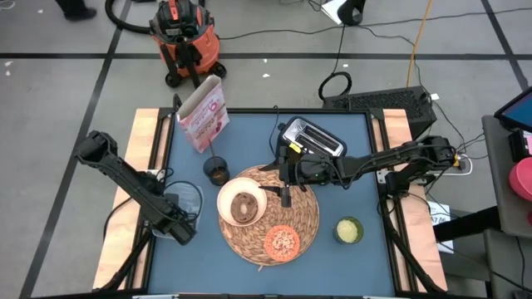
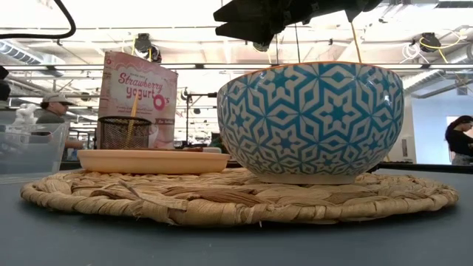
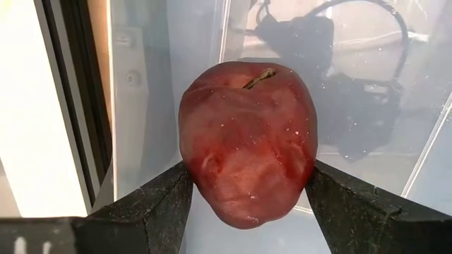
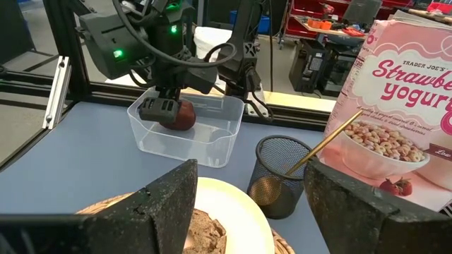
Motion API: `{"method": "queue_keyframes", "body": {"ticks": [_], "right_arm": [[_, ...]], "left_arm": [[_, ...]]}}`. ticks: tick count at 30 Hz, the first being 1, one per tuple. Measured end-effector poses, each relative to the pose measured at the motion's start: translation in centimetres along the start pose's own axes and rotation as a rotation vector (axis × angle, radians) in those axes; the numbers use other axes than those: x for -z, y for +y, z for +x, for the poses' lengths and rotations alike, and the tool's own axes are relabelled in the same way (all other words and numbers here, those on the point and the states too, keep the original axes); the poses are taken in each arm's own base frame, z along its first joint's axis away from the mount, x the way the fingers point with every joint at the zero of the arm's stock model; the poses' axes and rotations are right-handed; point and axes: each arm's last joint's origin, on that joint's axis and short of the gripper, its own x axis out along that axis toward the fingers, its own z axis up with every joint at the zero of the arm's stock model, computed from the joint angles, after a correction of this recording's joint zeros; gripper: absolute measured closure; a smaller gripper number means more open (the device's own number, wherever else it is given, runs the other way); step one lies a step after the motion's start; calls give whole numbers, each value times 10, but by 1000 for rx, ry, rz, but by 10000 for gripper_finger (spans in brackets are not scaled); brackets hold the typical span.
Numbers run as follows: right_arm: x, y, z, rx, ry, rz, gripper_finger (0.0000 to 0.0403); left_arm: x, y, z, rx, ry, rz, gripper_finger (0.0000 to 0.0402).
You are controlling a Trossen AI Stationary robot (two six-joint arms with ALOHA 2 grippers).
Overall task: Arrange a breakfast setting
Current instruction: Put the red apple on the top left of the placemat
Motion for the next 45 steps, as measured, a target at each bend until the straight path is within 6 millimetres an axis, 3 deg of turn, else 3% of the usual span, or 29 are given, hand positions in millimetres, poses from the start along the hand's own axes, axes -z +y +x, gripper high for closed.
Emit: {"method": "queue_keyframes", "body": {"ticks": [12,21,31,45], "right_arm": [[0,0,0,0,0,0,156],[0,0,0,0,0,0,156],[0,0,0,0,0,0,156],[0,0,0,0,0,0,156]], "left_arm": [[0,0,0,1,-4,-15,137],[0,0,0,1,-4,-19,193],[0,0,-2,7,-6,-3,185],[-6,9,-21,165,8,116,183]]}}
